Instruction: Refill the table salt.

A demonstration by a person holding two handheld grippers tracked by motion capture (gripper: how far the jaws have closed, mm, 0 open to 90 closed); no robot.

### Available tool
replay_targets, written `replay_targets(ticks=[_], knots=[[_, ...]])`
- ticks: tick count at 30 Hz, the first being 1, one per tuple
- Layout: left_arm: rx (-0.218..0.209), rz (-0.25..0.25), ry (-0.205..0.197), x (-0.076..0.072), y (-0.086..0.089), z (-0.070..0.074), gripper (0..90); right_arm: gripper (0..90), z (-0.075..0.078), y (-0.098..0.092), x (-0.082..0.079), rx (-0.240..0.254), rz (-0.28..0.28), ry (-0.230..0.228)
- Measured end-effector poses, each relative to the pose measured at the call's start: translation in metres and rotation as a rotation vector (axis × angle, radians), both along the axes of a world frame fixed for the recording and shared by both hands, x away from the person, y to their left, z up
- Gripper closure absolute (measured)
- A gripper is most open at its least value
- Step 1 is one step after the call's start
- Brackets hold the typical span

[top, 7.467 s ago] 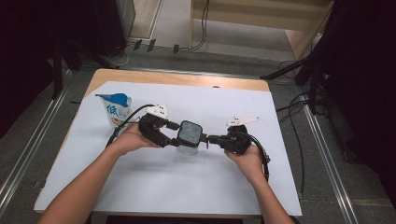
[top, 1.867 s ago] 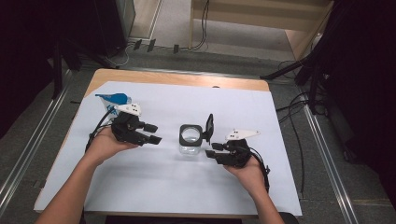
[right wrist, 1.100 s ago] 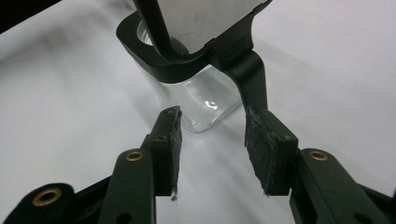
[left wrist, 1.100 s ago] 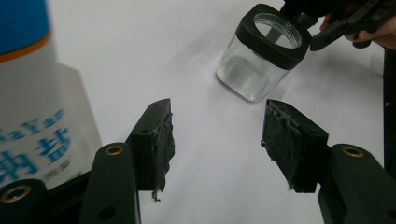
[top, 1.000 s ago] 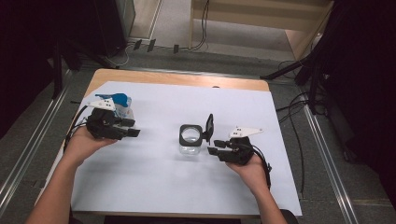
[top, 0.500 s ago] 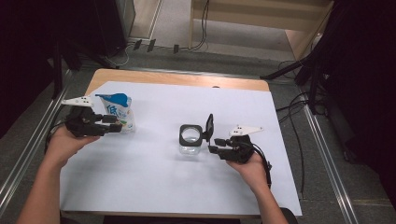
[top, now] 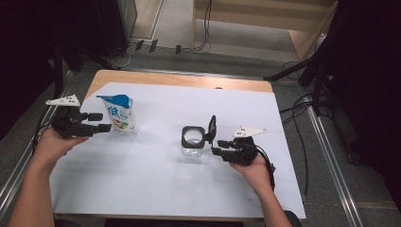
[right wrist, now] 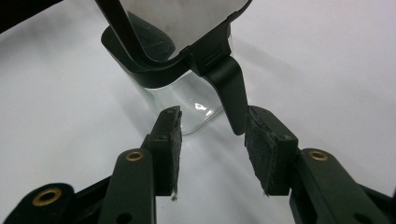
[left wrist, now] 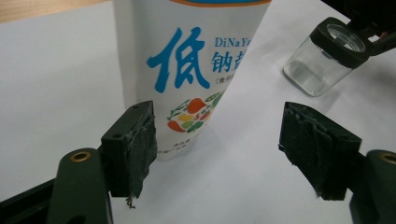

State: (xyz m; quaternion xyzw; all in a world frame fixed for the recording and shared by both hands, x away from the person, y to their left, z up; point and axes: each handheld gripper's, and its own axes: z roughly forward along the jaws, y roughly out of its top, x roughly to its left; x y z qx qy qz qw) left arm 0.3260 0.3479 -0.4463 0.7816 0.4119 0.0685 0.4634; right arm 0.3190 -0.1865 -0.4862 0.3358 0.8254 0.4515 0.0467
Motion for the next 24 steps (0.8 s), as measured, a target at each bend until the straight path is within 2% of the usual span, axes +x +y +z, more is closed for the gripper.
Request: replay_targets(ticks=[2, 5, 8, 13, 17, 19, 22, 24], knots=[[-0.027, 0.015, 0.006, 0.004, 0.006, -0.001, 26.3, 57.3, 0.001, -0.001, -0.001, -0.001, -0.005, 0.002], [-0.011, 0.022, 0.015, 0.01, 0.01, -0.001, 26.4, 57.3, 0.002, -0.003, -0.002, 0.002, -0.011, -0.008], [-0.038, 0.018, 0.007, 0.016, 0.013, -0.002, 26.8, 57.3, 0.002, -0.004, -0.003, 0.001, -0.021, -0.001], [-0.022, 0.02, -0.011, 0.025, 0.014, 0.004, 26.2, 57.3, -0.001, -0.001, -0.004, -0.01, -0.014, 0.005], [-0.014, 0.0, -0.02, 0.035, 0.014, 0.011, 26.0, 57.3, -0.002, 0.002, -0.004, -0.023, -0.002, 0.002], [0.002, -0.008, -0.041, 0.04, 0.012, 0.016, 27.3, 57.3, -0.003, 0.002, -0.005, -0.026, 0.0, 0.004], [-0.026, -0.03, -0.053, 0.045, 0.011, 0.023, 29.8, 57.3, -0.003, 0.002, -0.005, -0.023, -0.002, 0.002], [-0.03, -0.041, -0.06, 0.049, 0.009, 0.025, 32.3, 57.3, -0.003, 0.002, -0.005, -0.022, -0.006, 0.007]])
